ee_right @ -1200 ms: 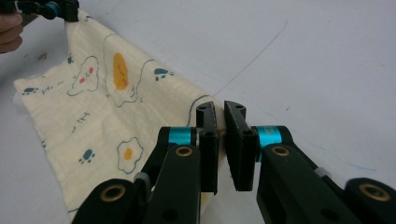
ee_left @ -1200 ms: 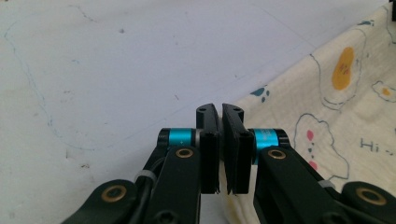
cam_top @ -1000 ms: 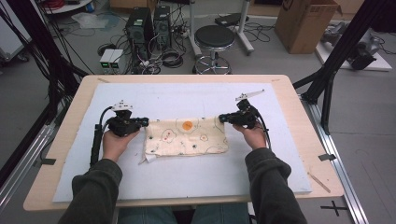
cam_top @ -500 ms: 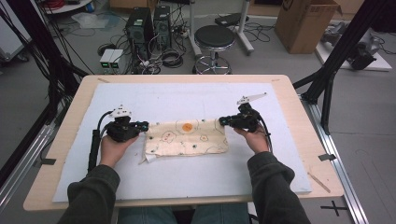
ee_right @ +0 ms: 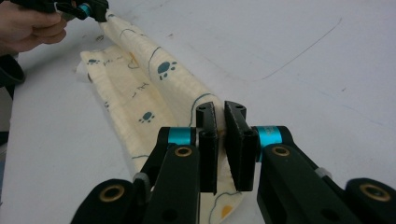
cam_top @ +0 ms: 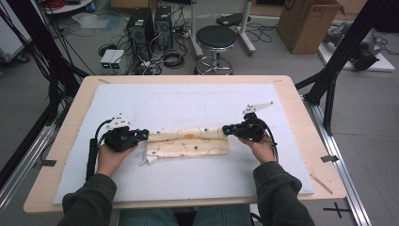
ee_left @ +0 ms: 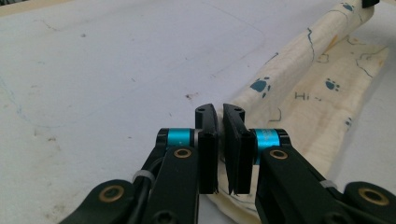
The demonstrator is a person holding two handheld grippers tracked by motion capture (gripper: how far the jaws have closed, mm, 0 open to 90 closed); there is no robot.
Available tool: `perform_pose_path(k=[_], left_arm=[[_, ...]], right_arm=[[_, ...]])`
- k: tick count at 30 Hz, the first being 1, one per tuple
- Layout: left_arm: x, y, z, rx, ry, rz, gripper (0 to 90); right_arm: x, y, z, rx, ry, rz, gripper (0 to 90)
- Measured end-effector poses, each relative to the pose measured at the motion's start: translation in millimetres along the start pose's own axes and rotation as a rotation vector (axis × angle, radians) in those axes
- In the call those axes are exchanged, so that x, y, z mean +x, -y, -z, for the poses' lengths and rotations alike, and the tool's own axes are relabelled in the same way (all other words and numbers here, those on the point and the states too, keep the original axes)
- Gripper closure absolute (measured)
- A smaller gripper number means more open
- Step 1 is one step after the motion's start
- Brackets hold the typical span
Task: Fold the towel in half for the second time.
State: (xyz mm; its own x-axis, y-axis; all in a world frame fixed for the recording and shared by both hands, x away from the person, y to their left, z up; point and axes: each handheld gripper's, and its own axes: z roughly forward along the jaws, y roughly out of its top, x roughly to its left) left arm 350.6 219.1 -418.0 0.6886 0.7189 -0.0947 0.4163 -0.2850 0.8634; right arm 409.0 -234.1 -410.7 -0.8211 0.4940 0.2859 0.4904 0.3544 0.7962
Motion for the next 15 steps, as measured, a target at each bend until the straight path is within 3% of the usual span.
perform_pose_path(k=[7, 10, 15], left_arm=[[-8.8, 11.0, 3.9, 0.038, 0.033, -0.03, 83.6], [-14.4, 9.7, 6.7, 0.043, 0.039, -0.068, 83.2], [-20.1, 10.0, 8.9, 0.068, 0.056, -0.098, 83.2]], right_arm=[[12.3, 10.1, 0.6, 0.034, 0.014, 0.055, 83.5], [14.1, 15.7, 1.8, 0.044, 0.012, 0.049, 83.4], [14.8, 23.4, 3.1, 0.035, 0.011, 0.05, 83.2]])
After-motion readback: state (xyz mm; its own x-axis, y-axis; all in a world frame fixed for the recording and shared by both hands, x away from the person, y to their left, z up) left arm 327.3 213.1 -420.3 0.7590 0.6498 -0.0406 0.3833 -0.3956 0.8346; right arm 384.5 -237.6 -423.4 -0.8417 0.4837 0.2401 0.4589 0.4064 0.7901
